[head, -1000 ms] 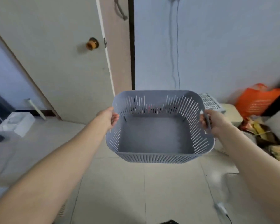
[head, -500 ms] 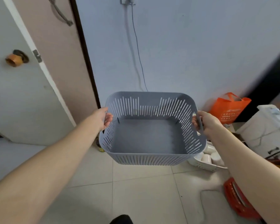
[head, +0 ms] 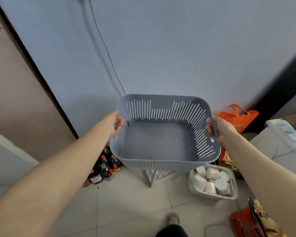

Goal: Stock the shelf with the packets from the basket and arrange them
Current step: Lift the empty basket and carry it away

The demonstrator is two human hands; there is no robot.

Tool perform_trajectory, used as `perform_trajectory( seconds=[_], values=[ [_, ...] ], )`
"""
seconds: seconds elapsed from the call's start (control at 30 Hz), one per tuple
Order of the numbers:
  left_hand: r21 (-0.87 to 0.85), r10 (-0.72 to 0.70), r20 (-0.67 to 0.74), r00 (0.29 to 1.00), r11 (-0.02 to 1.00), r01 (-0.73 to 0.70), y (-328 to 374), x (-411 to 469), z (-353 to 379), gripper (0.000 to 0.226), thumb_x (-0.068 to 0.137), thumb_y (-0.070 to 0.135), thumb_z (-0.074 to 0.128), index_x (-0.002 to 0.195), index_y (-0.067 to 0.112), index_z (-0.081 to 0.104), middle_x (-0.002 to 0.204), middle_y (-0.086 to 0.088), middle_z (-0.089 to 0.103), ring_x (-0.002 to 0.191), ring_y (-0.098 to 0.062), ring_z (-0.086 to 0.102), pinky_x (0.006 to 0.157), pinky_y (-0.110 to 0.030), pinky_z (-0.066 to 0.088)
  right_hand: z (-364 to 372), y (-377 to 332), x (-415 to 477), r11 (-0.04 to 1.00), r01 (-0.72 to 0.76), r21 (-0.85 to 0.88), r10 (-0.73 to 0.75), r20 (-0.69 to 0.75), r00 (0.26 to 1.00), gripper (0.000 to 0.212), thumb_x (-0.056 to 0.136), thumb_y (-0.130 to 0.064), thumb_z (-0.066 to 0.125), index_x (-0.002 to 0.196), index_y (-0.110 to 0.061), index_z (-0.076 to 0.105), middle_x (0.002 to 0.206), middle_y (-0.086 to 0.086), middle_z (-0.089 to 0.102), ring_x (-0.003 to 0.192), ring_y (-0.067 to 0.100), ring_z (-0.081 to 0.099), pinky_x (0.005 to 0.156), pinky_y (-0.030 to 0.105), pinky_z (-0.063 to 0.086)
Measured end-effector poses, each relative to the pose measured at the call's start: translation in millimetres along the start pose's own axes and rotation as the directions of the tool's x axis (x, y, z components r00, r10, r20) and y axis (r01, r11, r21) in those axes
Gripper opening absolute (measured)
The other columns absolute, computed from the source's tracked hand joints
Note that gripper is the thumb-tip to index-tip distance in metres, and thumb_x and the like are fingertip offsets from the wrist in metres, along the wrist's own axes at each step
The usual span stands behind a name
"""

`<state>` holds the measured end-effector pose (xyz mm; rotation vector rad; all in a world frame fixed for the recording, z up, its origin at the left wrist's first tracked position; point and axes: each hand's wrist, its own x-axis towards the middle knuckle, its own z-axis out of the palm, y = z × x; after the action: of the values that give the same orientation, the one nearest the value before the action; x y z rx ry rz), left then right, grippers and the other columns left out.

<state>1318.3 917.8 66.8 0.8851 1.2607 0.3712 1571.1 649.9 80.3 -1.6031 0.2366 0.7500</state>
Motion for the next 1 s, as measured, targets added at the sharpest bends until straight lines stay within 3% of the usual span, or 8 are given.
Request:
perform_trajectory(
  seconds=[0.2,0.3,0.37,0.5,0.6,0.8,0.9,1.0],
  values=[
    [-0.013,-0.018,-0.084,0.996,1.000,0.017,10.3,73.8,77.3,0.037,0.097,0.036,0.043,0.067,0.014,0.048,0.030,0.007,0.051,0.023,-0.001,0.045,0.052,-0.017,0.035,14.9,-41.2,110.1,0.994,-0.030,-0.103,0.032,0.011,0.999,0.025,0.096,-0.027,0.050,0.085,-0.006,0.059,0.066,0.006,0.054,0.050,0.012,0.051,0.047,0.019,0.046],
    [-0.028,-0.032,-0.135,0.990,0.999,0.029,6.5,109.7,109.2,0.037,0.098,0.036,0.042,0.068,0.014,0.048,0.030,0.007,0.050,0.023,0.000,0.045,0.050,-0.017,0.034,18.9,-57.3,165.1,0.990,-0.042,-0.136,0.048,0.043,0.998,0.026,0.096,-0.025,0.050,0.081,-0.006,0.056,0.063,0.007,0.052,0.040,0.011,0.050,0.039,0.018,0.044],
    [-0.025,-0.053,-0.149,0.987,0.998,0.050,1.4,130.4,126.2,0.038,0.098,0.035,0.041,0.068,0.014,0.049,0.031,0.007,0.051,0.024,-0.001,0.046,0.049,-0.017,0.033,20.6,-62.8,199.2,0.983,-0.055,-0.173,0.063,0.043,0.997,0.023,0.096,-0.025,0.050,0.084,-0.006,0.057,0.063,0.007,0.053,0.045,0.012,0.050,0.040,0.019,0.044],
    [-0.023,-0.077,-0.176,0.981,0.997,0.074,-14.7,166.3,150.9,0.037,0.098,0.035,0.040,0.069,0.013,0.048,0.058,0.001,0.056,0.046,-0.007,0.050,0.051,-0.018,0.033,23.9,-57.7,252.6,0.973,-0.095,-0.212,0.105,0.039,0.994,0.024,0.096,-0.026,0.051,0.081,-0.008,0.056,0.062,0.006,0.052,0.042,0.012,0.049,0.037,0.018,0.042],
    [-0.020,-0.100,-0.180,0.979,0.995,0.098,-31.0,195.0,158.7,0.037,0.098,0.035,0.041,0.069,0.013,0.049,0.043,0.003,0.057,0.036,-0.006,0.052,0.051,-0.019,0.034,29.1,-42.0,285.9,0.968,-0.110,-0.226,0.118,0.021,0.993,0.027,0.096,-0.026,0.050,0.077,-0.007,0.056,0.061,0.006,0.052,0.042,0.012,0.049,0.034,0.016,0.041],
    [-0.034,-0.108,-0.186,0.977,0.994,0.104,-61.1,235.4,163.9,0.036,0.096,0.036,0.044,0.071,0.011,0.054,0.034,0.006,0.055,0.050,-0.008,0.053,0.053,-0.020,0.037,36.8,-13.1,325.6,0.953,-0.129,-0.275,0.139,0.016,0.990,0.032,0.098,-0.026,0.047,0.074,-0.006,0.054,0.062,0.006,0.050,0.051,0.014,0.047,0.042,0.019,0.041],
    [-0.040,-0.137,-0.173,0.975,0.990,0.132,-70.4,248.9,163.0,0.036,0.096,0.035,0.045,0.072,0.011,0.055,0.047,0.002,0.060,0.053,-0.009,0.053,0.054,-0.021,0.038,37.5,-1.9,333.1,0.947,-0.135,-0.292,0.146,0.019,0.989,0.032,0.099,-0.027,0.046,0.079,-0.003,0.056,0.064,0.008,0.051,0.053,0.014,0.047,0.050,0.022,0.042],
    [-0.038,-0.143,-0.153,0.978,0.990,0.139,-78.8,258.1,162.7,0.034,0.097,0.033,0.045,0.076,0.009,0.057,0.069,-0.003,0.058,0.060,-0.012,0.053,0.055,-0.022,0.039,35.6,9.4,342.5,0.947,-0.109,-0.301,0.123,0.029,0.992,0.033,0.099,-0.026,0.046,0.099,0.004,0.059,0.069,0.011,0.054,0.057,0.016,0.051,0.056,0.025,0.044]
  ],
)
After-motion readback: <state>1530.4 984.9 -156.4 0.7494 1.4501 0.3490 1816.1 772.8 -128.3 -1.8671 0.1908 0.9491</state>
